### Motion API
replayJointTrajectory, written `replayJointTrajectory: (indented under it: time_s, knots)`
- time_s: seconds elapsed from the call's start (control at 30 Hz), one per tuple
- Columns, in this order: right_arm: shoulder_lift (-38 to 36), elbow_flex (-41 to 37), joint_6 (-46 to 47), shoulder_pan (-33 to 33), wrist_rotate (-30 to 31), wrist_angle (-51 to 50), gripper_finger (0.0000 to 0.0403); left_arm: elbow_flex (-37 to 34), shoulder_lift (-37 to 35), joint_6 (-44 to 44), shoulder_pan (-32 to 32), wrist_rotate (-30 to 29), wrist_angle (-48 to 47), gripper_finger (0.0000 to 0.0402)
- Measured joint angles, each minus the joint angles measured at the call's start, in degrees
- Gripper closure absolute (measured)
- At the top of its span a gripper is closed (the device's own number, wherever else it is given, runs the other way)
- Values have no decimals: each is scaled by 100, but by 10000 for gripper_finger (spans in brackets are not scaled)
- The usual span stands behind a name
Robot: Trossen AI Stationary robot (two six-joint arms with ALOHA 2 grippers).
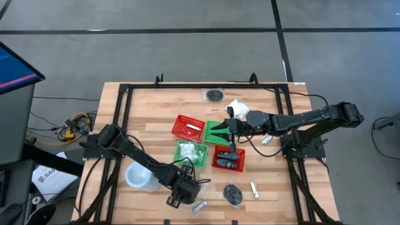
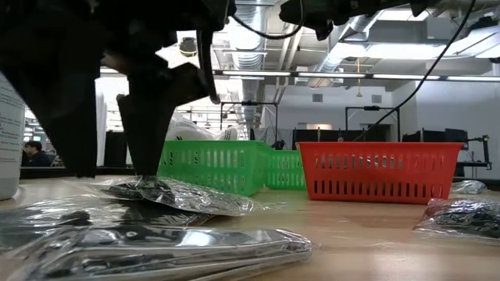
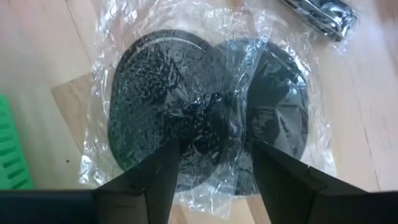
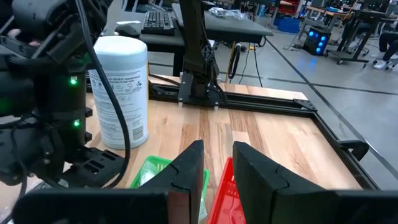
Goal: Pick & Place Travel size toiletries
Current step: Put the black hairbrush into the top right green bin
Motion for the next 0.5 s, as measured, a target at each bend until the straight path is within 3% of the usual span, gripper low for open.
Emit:
replayJointTrajectory:
  time_s: [0.27,0.5]
  knots:
    - [0,0,0,0,0,0,326,-266,0,-1,4,-252,127,232]
    - [0,0,0,0,0,0,326,-448,-24,-20,3,-479,218,320]
